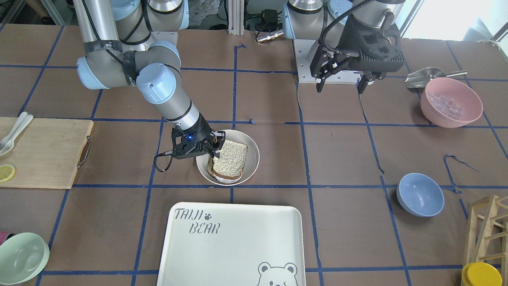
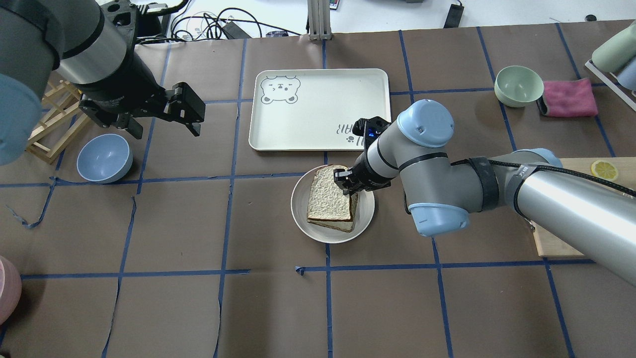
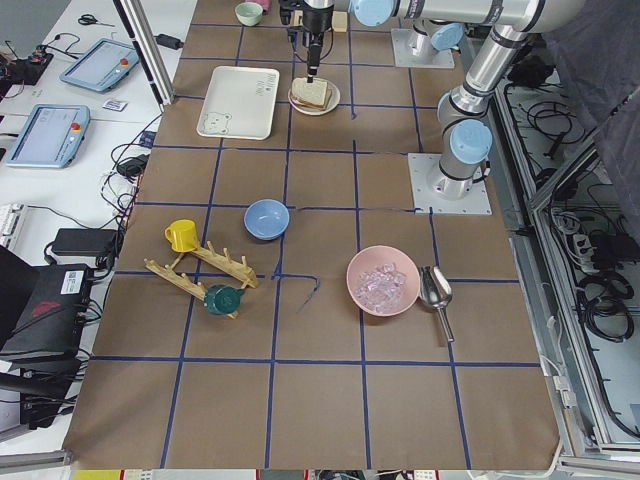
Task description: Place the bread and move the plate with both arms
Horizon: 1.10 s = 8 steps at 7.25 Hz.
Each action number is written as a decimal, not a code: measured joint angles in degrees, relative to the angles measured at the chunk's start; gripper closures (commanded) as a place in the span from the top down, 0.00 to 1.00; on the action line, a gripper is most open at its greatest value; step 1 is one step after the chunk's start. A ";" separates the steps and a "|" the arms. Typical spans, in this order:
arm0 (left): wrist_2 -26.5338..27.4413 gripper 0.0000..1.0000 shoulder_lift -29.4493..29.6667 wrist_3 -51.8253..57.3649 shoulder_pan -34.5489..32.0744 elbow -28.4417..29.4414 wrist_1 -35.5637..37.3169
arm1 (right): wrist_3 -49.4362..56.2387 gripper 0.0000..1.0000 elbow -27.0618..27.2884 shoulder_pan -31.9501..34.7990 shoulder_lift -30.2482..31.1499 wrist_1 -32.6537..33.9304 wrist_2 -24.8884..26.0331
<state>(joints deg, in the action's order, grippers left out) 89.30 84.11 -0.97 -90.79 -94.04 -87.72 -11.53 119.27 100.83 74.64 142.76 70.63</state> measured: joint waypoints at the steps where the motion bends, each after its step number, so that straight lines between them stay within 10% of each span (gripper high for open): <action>1: 0.00 1.00 0.00 0.00 0.00 0.00 0.00 | -0.02 0.62 0.35 -0.04 0.03 0.03 0.00; 2: 0.00 1.00 0.00 0.00 0.00 0.00 0.00 | 0.19 1.00 0.53 -0.07 0.06 0.29 0.04; 5: 0.02 1.00 0.00 0.02 0.00 -0.05 0.00 | -0.38 1.00 -2.78 -0.25 1.39 -1.37 0.89; 8: 0.08 1.00 -0.03 0.16 0.00 -0.09 0.00 | 0.82 1.00 -26.19 -0.49 2.37 -32.24 6.80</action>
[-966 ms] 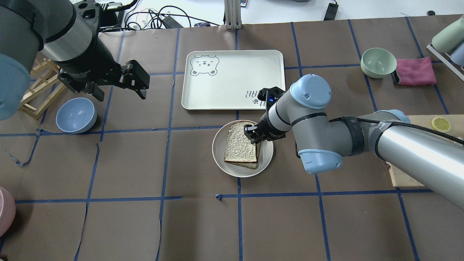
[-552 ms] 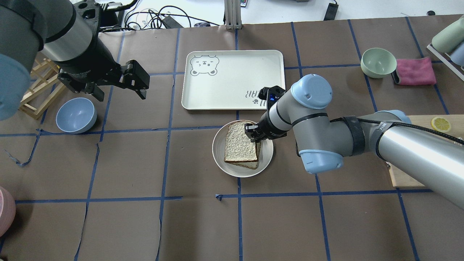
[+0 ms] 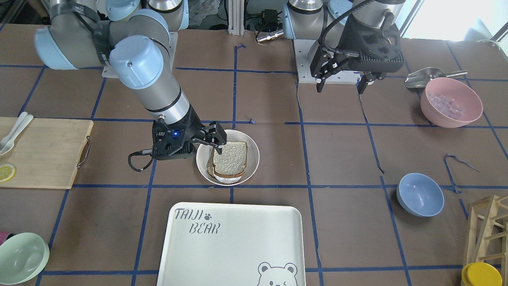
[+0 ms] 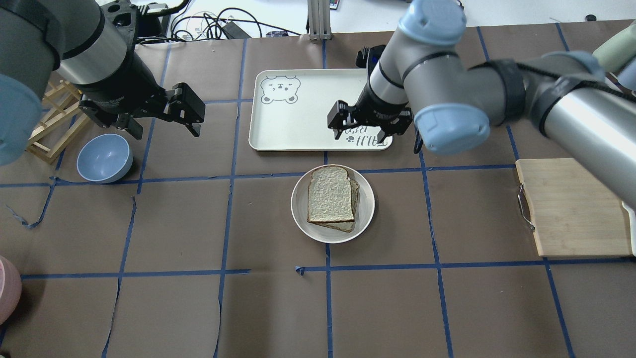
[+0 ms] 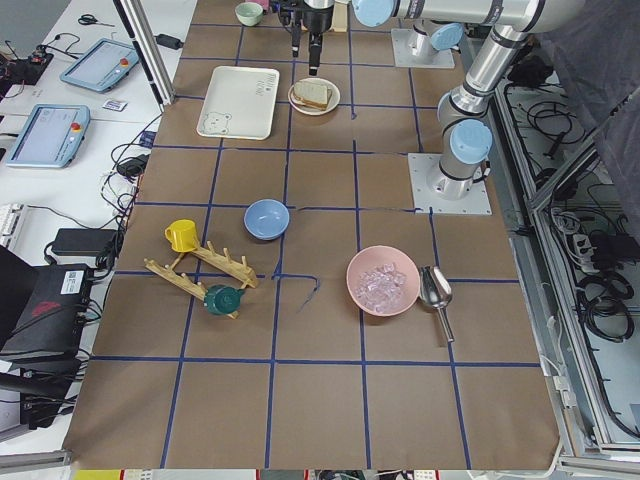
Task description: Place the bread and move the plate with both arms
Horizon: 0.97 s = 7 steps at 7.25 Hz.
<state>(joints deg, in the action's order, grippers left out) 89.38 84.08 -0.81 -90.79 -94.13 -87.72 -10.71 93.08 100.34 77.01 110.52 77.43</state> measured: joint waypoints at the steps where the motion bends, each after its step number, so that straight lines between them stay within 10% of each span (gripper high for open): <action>1: 0.00 1.00 0.00 0.01 0.00 0.00 0.00 | 4.04 1.00 -8.77 -0.89 0.07 -11.39 4.45; 4: 0.00 1.00 0.01 0.01 0.00 0.00 0.00 | 18.27 1.00 -16.08 -7.49 5.48 -24.07 13.07; 7: 0.00 1.00 0.00 0.01 0.00 0.00 0.00 | 11.09 1.00 -16.35 -3.96 7.94 -26.04 14.12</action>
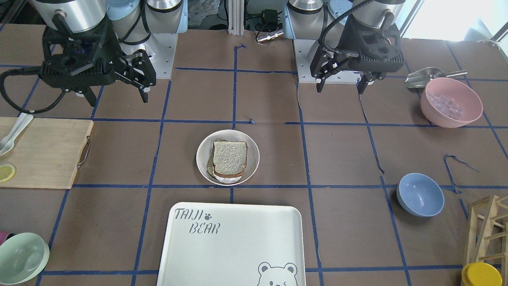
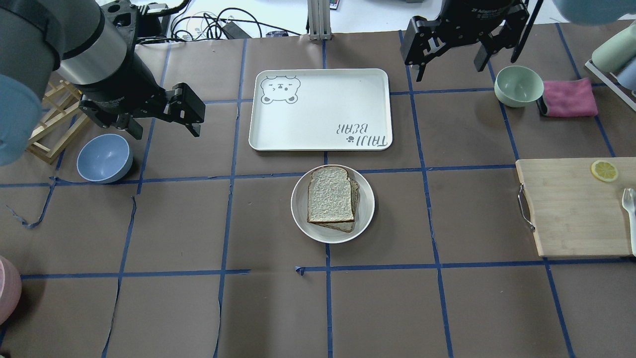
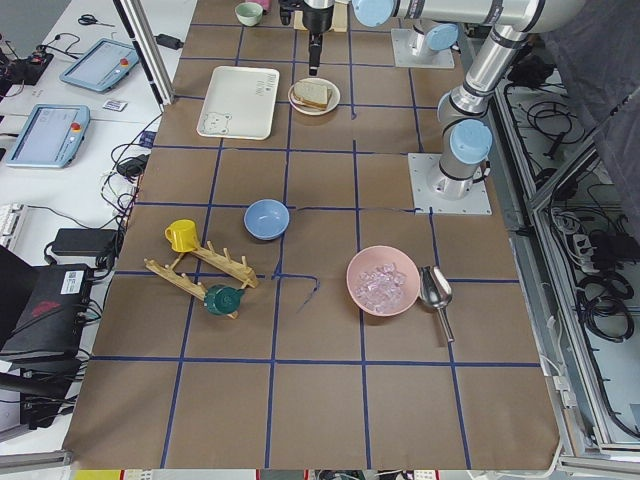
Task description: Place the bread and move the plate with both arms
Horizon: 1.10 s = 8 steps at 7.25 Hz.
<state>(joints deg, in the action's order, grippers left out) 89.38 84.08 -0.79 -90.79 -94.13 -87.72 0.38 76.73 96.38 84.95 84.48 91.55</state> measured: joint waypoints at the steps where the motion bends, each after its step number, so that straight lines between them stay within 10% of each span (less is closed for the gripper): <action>1: 0.00 1.00 -0.01 0.00 0.00 0.00 0.00 | -0.69 1.00 0.15 0.17 0.02 -1.25 0.17; 8: -0.04 1.00 -0.06 0.00 0.00 -0.08 0.00 | -0.19 1.00 -0.42 -2.89 0.10 -2.31 0.53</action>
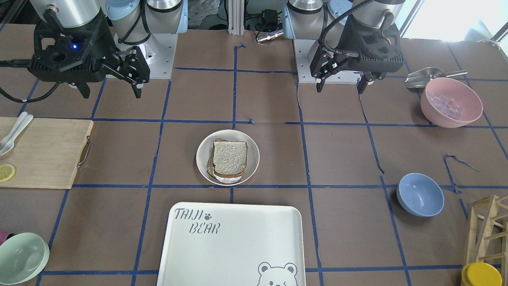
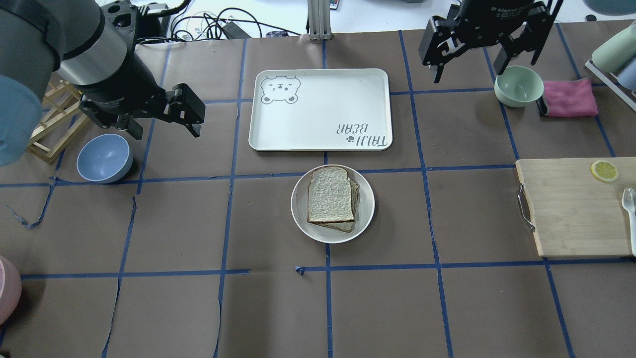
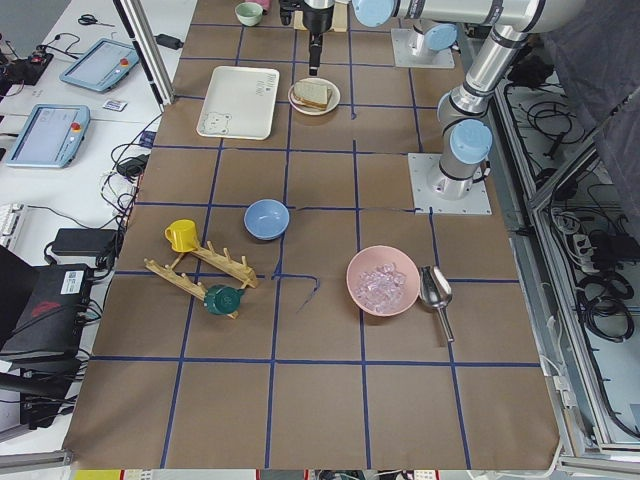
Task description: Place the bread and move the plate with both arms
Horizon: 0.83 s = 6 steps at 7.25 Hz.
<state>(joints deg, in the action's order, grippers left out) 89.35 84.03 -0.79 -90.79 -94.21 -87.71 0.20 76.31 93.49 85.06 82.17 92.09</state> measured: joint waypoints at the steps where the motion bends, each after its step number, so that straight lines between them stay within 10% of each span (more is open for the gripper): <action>1: -0.05 1.00 0.00 0.00 0.00 0.09 0.00 | -0.10 1.00 -0.06 -0.13 -0.01 -0.05 -0.91; 6: -0.13 1.00 0.34 -0.96 -0.25 0.26 -0.08 | -1.31 1.00 0.03 -0.23 0.17 -1.31 -1.17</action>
<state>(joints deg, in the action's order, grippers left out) 89.22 84.36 -1.76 -91.04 -93.95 -87.80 -1.11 76.35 93.26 85.23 80.86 90.92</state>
